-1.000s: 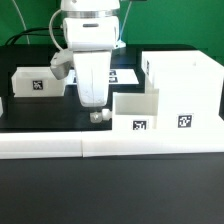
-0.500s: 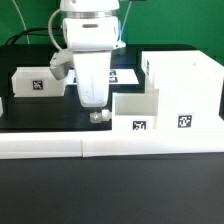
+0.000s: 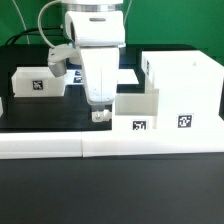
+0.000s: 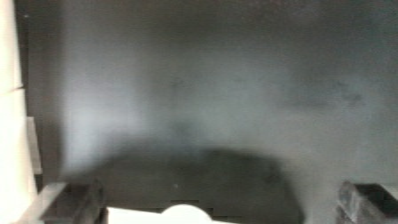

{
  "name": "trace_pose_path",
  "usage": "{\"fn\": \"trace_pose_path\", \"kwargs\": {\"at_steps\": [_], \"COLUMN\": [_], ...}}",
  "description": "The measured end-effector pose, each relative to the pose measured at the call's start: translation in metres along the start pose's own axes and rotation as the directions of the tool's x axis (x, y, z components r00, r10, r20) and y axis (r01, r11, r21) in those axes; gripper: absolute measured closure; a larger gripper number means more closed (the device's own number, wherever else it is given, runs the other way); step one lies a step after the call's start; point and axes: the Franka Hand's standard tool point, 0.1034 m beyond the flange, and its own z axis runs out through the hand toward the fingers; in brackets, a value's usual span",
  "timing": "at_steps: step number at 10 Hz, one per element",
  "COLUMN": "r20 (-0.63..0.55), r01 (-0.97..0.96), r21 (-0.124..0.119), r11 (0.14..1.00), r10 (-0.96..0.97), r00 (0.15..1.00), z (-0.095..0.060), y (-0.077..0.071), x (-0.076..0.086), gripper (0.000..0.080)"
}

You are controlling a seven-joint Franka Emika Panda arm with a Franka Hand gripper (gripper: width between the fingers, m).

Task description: Assemble drawer

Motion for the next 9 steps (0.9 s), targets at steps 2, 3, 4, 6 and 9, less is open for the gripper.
{"fn": "trace_pose_path", "kwargs": {"at_steps": [2, 3, 4, 6, 9], "r20": [0.000, -0.002, -0.006, -0.013, -0.019], "r01": [0.000, 0.012, 0.023, 0.032, 0.030], "r21": [0.000, -0.001, -0.007, -0.011, -0.012], "r11": [1.000, 1.000, 1.000, 0.999, 0.999], "r10": [0.000, -0.012, -0.023, -0.032, -0.030], "r00": [1.000, 1.000, 1.000, 0.999, 0.999], "z": [0.000, -0.001, -0.001, -0.001, -0.001], "y": [0.000, 0.003, 0.009, 0.014, 0.015], "x": [0.000, 0.005, 0.013, 0.025, 0.038], "gripper": [0.0151, 0.0151, 0.0151, 0.0151, 0.0151]}}
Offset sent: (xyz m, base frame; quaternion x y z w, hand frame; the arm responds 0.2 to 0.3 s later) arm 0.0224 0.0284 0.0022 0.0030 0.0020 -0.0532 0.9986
